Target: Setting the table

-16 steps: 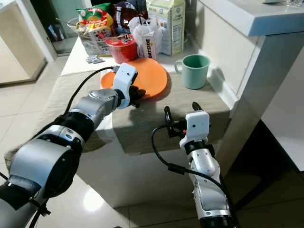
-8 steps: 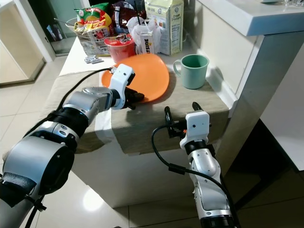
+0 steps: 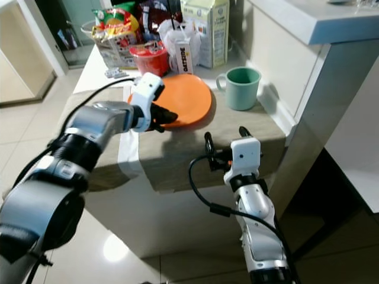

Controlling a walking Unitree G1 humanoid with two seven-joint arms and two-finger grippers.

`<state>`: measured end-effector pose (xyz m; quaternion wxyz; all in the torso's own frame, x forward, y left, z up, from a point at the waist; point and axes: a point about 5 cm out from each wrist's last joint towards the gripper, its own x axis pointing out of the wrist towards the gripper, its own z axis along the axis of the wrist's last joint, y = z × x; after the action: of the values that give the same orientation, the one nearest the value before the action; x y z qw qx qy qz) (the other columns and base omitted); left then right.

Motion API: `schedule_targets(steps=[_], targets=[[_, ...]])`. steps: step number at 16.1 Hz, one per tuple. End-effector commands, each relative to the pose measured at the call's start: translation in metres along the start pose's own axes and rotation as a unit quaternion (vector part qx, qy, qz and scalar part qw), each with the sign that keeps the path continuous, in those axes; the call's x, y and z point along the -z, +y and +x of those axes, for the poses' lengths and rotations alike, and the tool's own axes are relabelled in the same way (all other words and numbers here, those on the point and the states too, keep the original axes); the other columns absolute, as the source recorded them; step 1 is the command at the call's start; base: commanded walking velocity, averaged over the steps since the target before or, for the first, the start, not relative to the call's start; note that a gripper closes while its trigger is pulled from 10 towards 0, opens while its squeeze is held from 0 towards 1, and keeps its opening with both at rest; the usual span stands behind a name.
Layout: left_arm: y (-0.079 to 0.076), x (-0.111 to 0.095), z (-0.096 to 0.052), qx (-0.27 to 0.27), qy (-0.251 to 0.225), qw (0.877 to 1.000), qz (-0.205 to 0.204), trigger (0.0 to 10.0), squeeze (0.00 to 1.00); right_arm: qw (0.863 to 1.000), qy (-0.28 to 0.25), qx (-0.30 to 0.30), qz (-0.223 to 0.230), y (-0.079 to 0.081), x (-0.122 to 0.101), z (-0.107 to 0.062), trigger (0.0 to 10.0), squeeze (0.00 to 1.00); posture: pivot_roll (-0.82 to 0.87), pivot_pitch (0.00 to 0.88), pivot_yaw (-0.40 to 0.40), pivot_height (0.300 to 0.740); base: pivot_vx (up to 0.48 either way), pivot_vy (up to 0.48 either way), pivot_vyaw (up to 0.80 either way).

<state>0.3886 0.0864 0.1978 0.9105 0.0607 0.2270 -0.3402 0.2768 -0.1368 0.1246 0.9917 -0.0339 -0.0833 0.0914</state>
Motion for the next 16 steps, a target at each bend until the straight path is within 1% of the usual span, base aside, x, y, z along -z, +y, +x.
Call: schedule_targets(steps=[1,2,4,5,6,7,8,10,12,14,15,16], targets=[[0.003,0.001,-0.008,-0.003,0.005,1.0,-0.004,10.0,0.0,1.0,0.007,-0.009,0.002,0.004,0.001,0.002,10.0,0.0,-0.22,0.0,0.144,0.74,0.0,0.0,0.0],[0.003,0.006,-0.014,-0.001,0.012,1.0,-0.012,10.0,0.0,1.0,0.009,-0.01,0.003,0.004,0.002,0.003,10.0,0.0,-0.21,0.0,0.144,0.74,0.0,0.0,0.0],[0.002,0.014,-0.02,-0.005,0.017,1.0,-0.016,10.0,0.0,1.0,0.01,-0.013,0.004,0.005,0.002,0.004,10.0,0.0,-0.21,0.0,0.14,0.74,0.0,0.0,0.0],[0.005,0.012,-0.02,-0.019,0.0,1.0,-0.012,10.0,0.0,1.0,0.01,-0.015,0.005,0.007,0.003,0.005,10.0,0.0,-0.2,0.001,0.139,0.74,0.0,0.0,0.0],[0.011,-0.001,-0.019,-0.05,-0.048,0.998,0.014,10.0,0.0,1.0,0.009,-0.017,0.005,0.007,0.002,0.006,10.0,0.0,-0.2,0.0,0.138,0.74,0.0,0.0,0.0],[0.013,-0.008,-0.018,-0.062,-0.074,0.995,0.021,10.0,0.0,1.0,0.008,-0.018,0.006,0.007,0.002,0.007,10.0,0.0,-0.2,0.0,0.138,0.74,0.0,0.0,0.0],[0.019,-0.024,-0.018,-0.101,-0.129,0.985,0.046,10.0,0.0,1.0,0.007,-0.017,0.006,0.008,0.002,0.008,10.0,0.0,-0.2,0.0,0.137,0.74,0.0,0.0,0.0],[0.025,-0.034,-0.017,-0.138,-0.167,0.975,0.042,10.0,0.0,1.0,0.005,-0.017,0.005,0.009,0.002,0.007,10.0,0.0,-0.21,0.001,0.135,0.74,0.0,0.0,0.0],[0.024,-0.034,-0.014,-0.146,-0.164,0.974,0.051,10.0,0.0,1.0,0.005,-0.017,0.005,0.01,0.002,0.006,10.0,0.0,-0.22,0.003,0.133,0.74,0.0,0.0,0.0],[0.02,-0.023,-0.002,-0.135,-0.131,0.982,0.038,10.0,0.0,1.0,0.006,-0.018,0.002,0.009,0.003,0.005,10.0,0.0,-0.23,0.006,0.129,0.74,0.0,0.0,0.0],[0.018,-0.018,0.005,-0.133,-0.11,0.984,0.041,10.0,0.0,1.0,0.005,-0.017,0.001,0.008,0.002,0.005,10.0,0.0,-0.23,0.009,0.133,0.74,0.0,0.0,0.0],[0.018,-0.017,0.009,-0.139,-0.111,0.983,0.036,10.0,0.0,1.0,0.004,-0.016,0.001,0.007,0.002,0.006,10.0,0.0,-0.24,0.011,0.135,0.74,0.0,0.0,0.0]])
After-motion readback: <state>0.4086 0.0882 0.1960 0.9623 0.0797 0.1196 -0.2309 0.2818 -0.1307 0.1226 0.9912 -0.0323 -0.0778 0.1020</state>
